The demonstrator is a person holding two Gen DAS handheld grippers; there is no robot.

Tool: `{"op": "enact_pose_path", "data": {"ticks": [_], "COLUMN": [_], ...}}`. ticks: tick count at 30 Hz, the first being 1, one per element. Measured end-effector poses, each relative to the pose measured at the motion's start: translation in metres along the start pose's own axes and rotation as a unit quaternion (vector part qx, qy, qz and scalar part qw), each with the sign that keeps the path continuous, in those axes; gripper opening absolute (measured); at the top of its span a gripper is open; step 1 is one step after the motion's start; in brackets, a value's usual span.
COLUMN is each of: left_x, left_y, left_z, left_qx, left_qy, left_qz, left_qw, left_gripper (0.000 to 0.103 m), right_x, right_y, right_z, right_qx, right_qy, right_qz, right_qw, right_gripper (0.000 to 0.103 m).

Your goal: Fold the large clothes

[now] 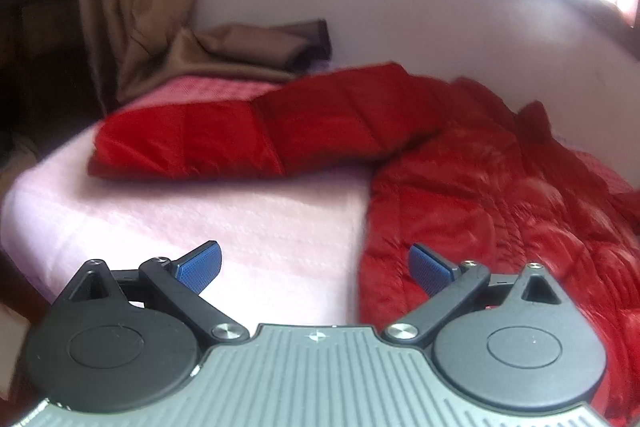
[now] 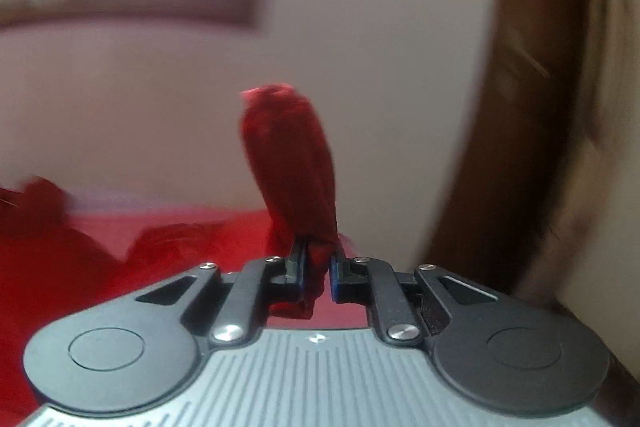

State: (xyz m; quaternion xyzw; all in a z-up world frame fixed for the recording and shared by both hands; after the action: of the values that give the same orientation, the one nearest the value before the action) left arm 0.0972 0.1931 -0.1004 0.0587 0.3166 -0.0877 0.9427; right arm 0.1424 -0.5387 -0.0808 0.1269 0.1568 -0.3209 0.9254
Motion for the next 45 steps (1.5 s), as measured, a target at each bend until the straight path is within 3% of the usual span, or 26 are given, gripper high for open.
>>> {"op": "enact_pose_path", "data": {"ticks": [5, 8, 11, 12, 15, 18, 19, 21, 22, 23, 24, 25, 26, 28, 31, 33, 36, 39, 42, 44, 45], "left_x": [0.005, 0.004, 0.004, 0.005, 0.006, 0.006, 0.005, 0.006, 0.006, 0.004, 0.001, -0.001, -0.004, -0.011, -0.025, -0.035, -0.048, -0.057, -0.070, -0.086, -0.094], "left_y": [-0.005, -0.009, -0.014, -0.016, -0.023, -0.028, -0.031, -0.037, -0.041, -0.045, -0.047, -0.050, -0.054, -0.059, -0.068, -0.076, -0.085, -0.085, -0.080, -0.080, -0.080], "left_z": [-0.006, -0.007, -0.009, -0.011, -0.016, -0.022, -0.024, -0.027, -0.029, -0.029, -0.029, -0.028, -0.028, -0.026, -0.028, -0.035, -0.049, -0.054, -0.044, -0.031, -0.022], "left_qx": [0.000, 0.003, 0.009, 0.010, 0.009, -0.003, -0.005, 0.002, 0.006, 0.005, 0.005, 0.010, 0.015, 0.014, 0.013, 0.014, 0.044, 0.064, 0.065, 0.062, 0.058], "left_qy": [0.016, 0.017, 0.021, 0.022, 0.031, 0.037, 0.038, 0.048, 0.053, 0.051, 0.048, 0.048, 0.049, 0.051, 0.055, 0.062, 0.057, 0.048, 0.027, -0.006, -0.027], "left_qz": [-0.017, -0.028, -0.036, -0.040, -0.054, -0.075, -0.077, -0.084, -0.094, -0.107, -0.104, -0.098, -0.096, -0.099, -0.115, -0.129, -0.123, -0.102, -0.094, -0.082, -0.076], "left_qw": [0.9997, 0.9995, 0.9991, 0.9989, 0.9980, 0.9965, 0.9963, 0.9953, 0.9942, 0.9929, 0.9934, 0.9940, 0.9941, 0.9937, 0.9918, 0.9896, 0.9898, 0.9915, 0.9931, 0.9946, 0.9951], "left_gripper": [0.098, 0.098, 0.099, 0.099, 0.100, 0.097, 0.092, 0.073, 0.052, 0.042, 0.038, 0.033, 0.027, 0.019, 0.016, 0.016, 0.017, 0.030, 0.054, 0.086, 0.090], "right_x": [0.041, 0.030, -0.012, -0.032, -0.093, -0.141, -0.150, -0.164, -0.163, -0.167, -0.169, -0.167, -0.170, -0.169, -0.173, -0.185, -0.189, -0.182, -0.171, -0.163, -0.158], "right_y": [-0.065, -0.087, -0.083, -0.077, -0.046, -0.011, -0.001, 0.019, 0.027, 0.034, 0.039, 0.044, 0.046, 0.044, 0.027, 0.010, -0.010, -0.010, -0.025, -0.045, -0.056], "right_z": [-0.043, -0.066, -0.081, -0.087, -0.119, -0.156, -0.167, -0.192, -0.203, -0.214, -0.223, -0.230, -0.233, -0.229, -0.206, -0.193, -0.188, -0.207, -0.205, -0.184, -0.172], "right_qx": [0.056, 0.132, 0.146, 0.144, 0.151, 0.132, 0.120, 0.095, 0.089, 0.084, 0.084, 0.085, 0.081, 0.080, 0.104, 0.104, 0.111, 0.102, 0.193, 0.242, 0.266], "right_qy": [0.081, 0.098, 0.077, 0.073, 0.110, 0.180, 0.197, 0.235, 0.256, 0.274, 0.286, 0.296, 0.287, 0.276, 0.261, 0.251, 0.266, 0.304, 0.325, 0.286, 0.261], "right_qz": [-0.022, -0.002, 0.051, 0.084, 0.221, 0.323, 0.335, 0.342, 0.339, 0.342, 0.351, 0.356, 0.354, 0.362, 0.375, 0.376, 0.365, 0.353, 0.368, 0.359, 0.357], "right_qw": [0.995, 0.986, 0.985, 0.983, 0.957, 0.920, 0.914, 0.905, 0.901, 0.895, 0.888, 0.883, 0.886, 0.887, 0.883, 0.886, 0.886, 0.879, 0.850, 0.855, 0.856], "right_gripper": [0.013, 0.018, 0.041, 0.054, 0.088, 0.091, 0.091, 0.091, 0.090, 0.083, 0.045, 0.032, 0.029, 0.012, 0.008, 0.007, 0.007, 0.009, 0.014, 0.020, 0.026]}}
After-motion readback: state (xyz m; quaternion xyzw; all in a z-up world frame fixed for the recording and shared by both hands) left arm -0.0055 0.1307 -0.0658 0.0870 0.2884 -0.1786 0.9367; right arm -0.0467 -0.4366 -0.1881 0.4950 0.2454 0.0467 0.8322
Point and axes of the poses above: each gripper's, at about its wrist camera, not at the fingertips, and x roughly the way its jaws point, y to its left, z to its top, the point moved 5 cm from there along x, roughly the way its jaws point, and after that the axes turned 14 degrees about x, right-handed, at the moved point
